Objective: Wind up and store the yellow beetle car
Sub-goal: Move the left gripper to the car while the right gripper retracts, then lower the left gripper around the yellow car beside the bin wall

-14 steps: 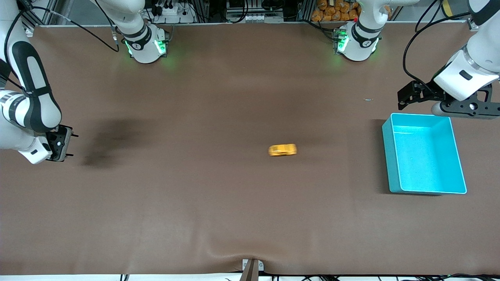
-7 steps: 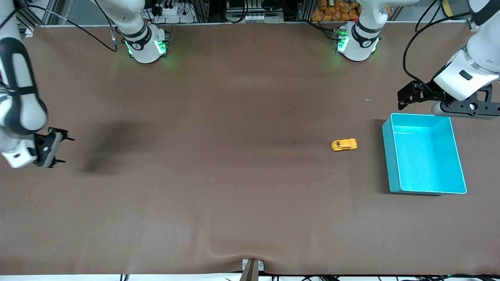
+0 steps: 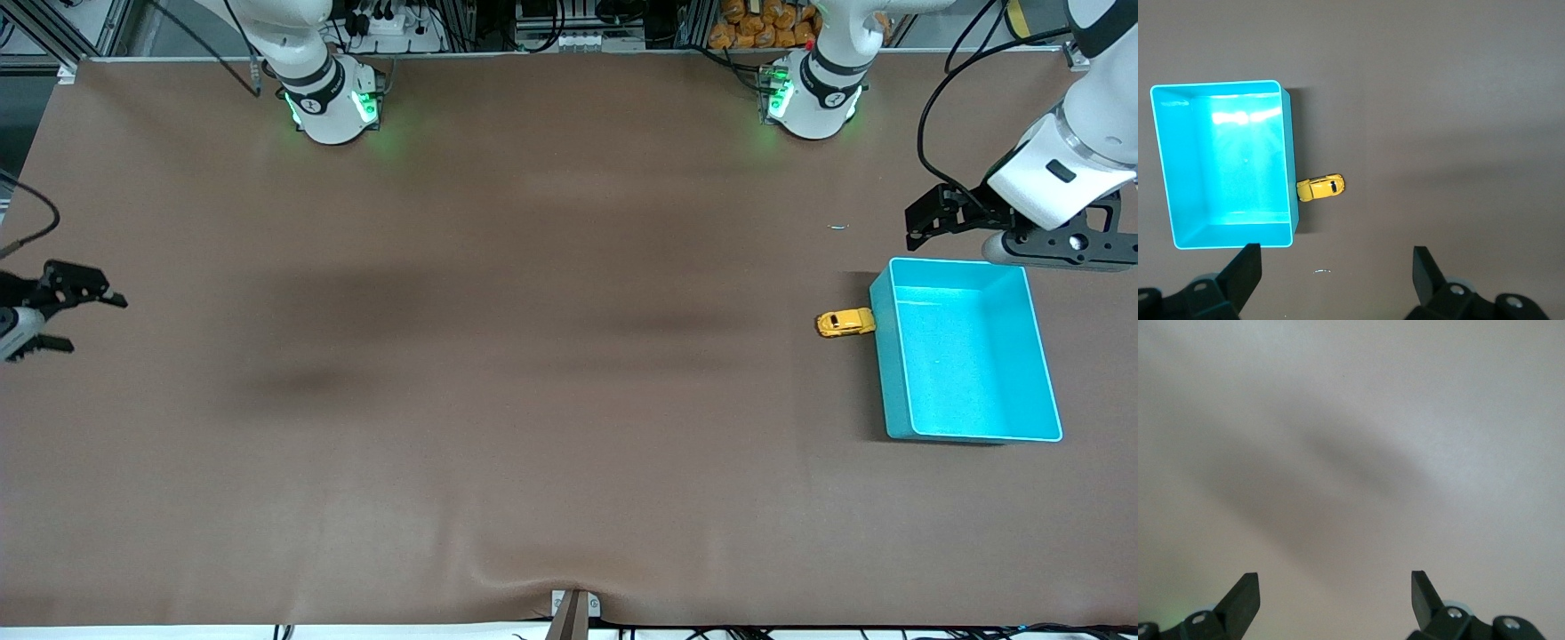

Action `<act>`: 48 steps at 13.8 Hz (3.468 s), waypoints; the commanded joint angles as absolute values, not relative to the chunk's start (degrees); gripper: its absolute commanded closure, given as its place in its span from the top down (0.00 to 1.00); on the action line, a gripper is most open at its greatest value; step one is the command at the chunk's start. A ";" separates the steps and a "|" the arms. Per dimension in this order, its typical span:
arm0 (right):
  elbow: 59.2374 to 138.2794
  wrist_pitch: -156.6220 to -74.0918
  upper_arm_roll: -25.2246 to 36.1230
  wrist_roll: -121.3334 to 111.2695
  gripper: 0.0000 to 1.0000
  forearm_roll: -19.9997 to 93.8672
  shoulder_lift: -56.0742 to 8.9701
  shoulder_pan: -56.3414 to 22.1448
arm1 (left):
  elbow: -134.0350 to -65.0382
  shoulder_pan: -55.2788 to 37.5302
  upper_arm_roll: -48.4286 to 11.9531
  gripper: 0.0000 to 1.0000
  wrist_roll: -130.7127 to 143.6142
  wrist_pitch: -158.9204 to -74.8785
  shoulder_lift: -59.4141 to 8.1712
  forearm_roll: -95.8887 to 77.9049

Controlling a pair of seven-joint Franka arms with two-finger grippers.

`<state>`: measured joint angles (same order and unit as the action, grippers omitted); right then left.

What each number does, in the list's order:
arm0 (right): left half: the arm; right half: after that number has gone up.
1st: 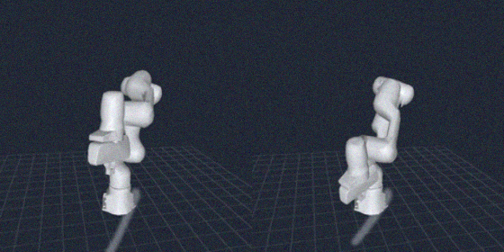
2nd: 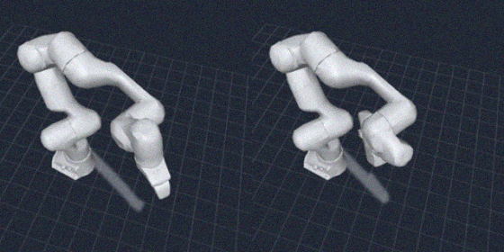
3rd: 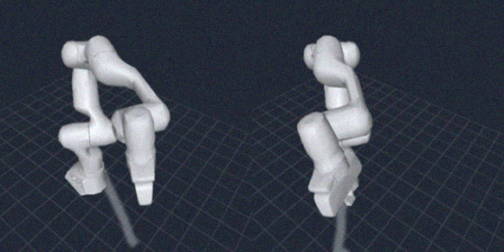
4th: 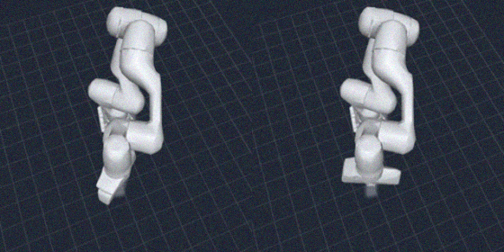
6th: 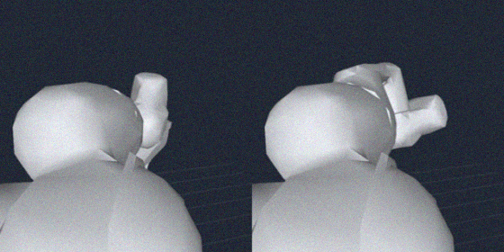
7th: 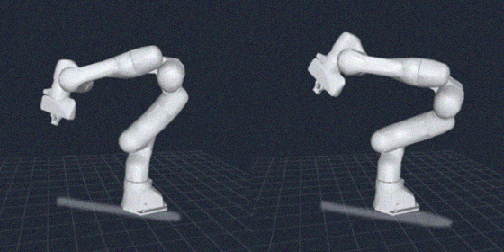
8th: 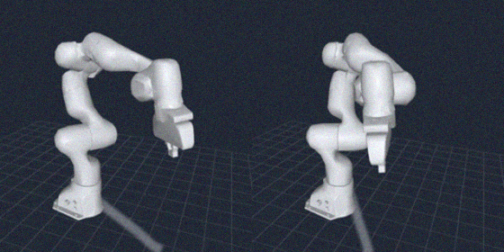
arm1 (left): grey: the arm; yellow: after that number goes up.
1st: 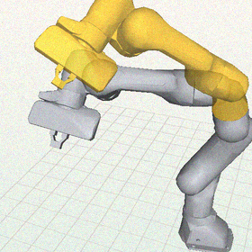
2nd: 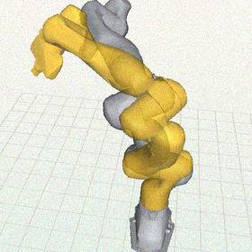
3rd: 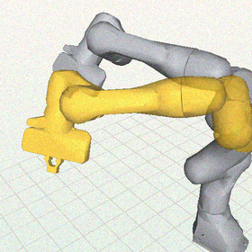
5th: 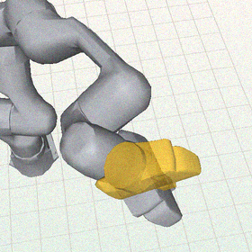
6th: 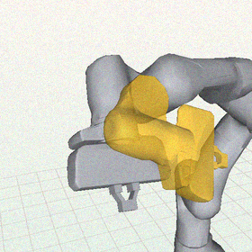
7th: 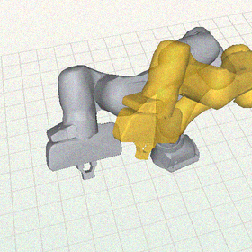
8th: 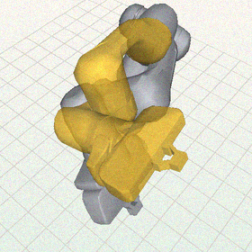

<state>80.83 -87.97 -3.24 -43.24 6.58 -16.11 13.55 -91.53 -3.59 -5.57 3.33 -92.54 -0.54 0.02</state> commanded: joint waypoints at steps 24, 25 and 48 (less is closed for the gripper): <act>89.91 -87.63 -3.16 -2.19 1.00 2.64 2.81 5.27 | -118.89 -1.50 -6.24 1.00 36.81 -111.25 -2.11 -1.32; 89.91 -87.71 -3.16 -1.94 1.00 2.90 2.55 5.36 | -120.83 -1.49 -6.24 1.00 39.70 -113.36 -2.20 -1.32; 89.30 -83.76 -3.08 -5.98 1.00 3.25 2.46 5.71 | -133.15 5.01 -6.24 1.00 68.20 -144.05 -14.24 -1.32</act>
<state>89.46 -84.37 -2.81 -5.38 3.25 2.15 5.00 -132.26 5.25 -6.08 67.20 -143.11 -14.56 -0.12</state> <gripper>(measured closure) 0.000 0.000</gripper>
